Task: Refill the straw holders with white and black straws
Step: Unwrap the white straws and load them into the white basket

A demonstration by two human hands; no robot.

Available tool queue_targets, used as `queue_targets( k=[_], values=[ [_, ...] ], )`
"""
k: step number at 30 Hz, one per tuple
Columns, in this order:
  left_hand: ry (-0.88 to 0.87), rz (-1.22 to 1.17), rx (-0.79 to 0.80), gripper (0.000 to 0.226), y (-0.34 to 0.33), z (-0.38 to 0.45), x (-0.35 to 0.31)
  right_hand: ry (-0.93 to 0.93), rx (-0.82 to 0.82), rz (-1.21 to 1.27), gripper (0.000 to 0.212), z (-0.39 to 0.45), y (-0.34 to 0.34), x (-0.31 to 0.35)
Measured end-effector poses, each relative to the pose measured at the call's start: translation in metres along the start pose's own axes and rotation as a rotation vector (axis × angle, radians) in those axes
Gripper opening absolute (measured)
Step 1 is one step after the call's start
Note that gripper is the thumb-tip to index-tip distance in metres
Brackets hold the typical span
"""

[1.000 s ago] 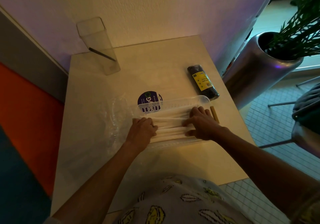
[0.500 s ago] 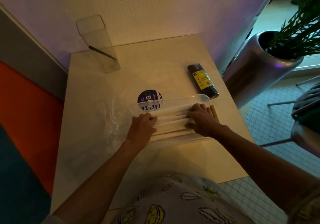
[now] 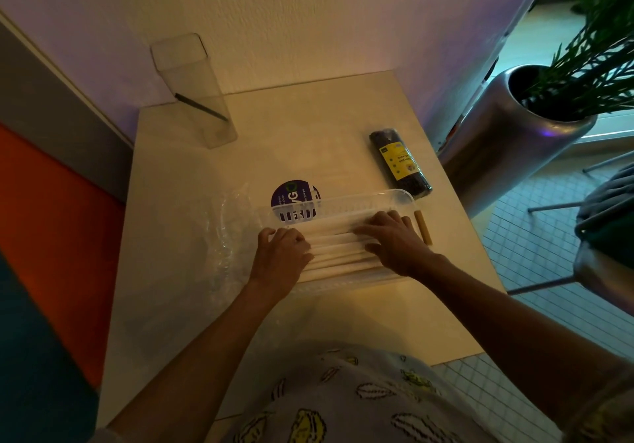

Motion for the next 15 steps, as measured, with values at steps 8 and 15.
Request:
queue_targets(
  k=[8,15],
  values=[
    [0.078,-0.061,-0.047,0.036,0.001,-0.0011,0.0025,-0.017,-0.062,0.027,0.052,0.0034,-0.0028,0.0011],
    [0.299,-0.169,-0.108,0.048,0.0051,-0.0046,0.0099,0.004,-0.146,0.019,0.041,0.0021,-0.0037,-0.0016]
  ],
)
Point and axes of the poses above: each hand's wrist, its own z-axis towards the middle knuckle, its own y-axis out of the back of the hand, x = y × z, the point moved 3 cm from there along z, towards the middle knuckle, and after that the axes turned 6 degrees about x, right-handed, at the moved point
